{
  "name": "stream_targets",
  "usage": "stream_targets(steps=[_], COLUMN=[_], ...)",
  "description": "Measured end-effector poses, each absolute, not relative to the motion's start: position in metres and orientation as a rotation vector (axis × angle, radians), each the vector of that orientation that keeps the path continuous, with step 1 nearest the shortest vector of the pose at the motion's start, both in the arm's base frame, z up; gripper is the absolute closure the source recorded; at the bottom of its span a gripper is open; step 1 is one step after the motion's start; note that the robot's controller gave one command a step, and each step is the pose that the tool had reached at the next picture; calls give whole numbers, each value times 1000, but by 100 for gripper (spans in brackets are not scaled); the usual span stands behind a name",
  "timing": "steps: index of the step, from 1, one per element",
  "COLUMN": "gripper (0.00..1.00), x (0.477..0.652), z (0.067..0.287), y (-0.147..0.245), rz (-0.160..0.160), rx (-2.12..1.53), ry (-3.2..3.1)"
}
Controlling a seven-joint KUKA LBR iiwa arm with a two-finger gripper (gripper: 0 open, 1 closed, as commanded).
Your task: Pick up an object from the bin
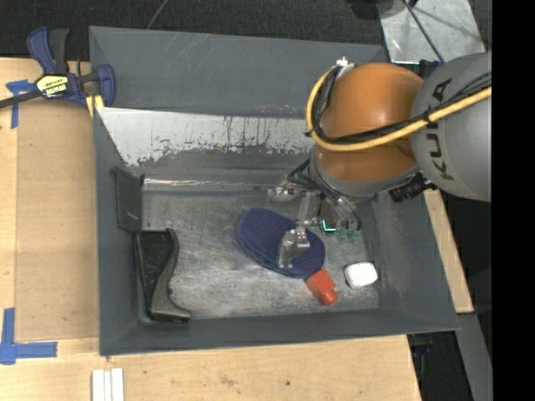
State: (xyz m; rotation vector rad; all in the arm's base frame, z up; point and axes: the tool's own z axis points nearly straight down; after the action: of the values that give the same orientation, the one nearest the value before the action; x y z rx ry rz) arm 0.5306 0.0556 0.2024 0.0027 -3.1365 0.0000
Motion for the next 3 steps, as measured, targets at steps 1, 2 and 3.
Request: stream_targets(steps=[1,2,3], gripper=[0,100,100], x=[579,580,590], z=[75,76,187], y=[40,40,45], rz=[-4,-3,2], rx=[858,856,797], ry=[-3024,-3027,-3052])
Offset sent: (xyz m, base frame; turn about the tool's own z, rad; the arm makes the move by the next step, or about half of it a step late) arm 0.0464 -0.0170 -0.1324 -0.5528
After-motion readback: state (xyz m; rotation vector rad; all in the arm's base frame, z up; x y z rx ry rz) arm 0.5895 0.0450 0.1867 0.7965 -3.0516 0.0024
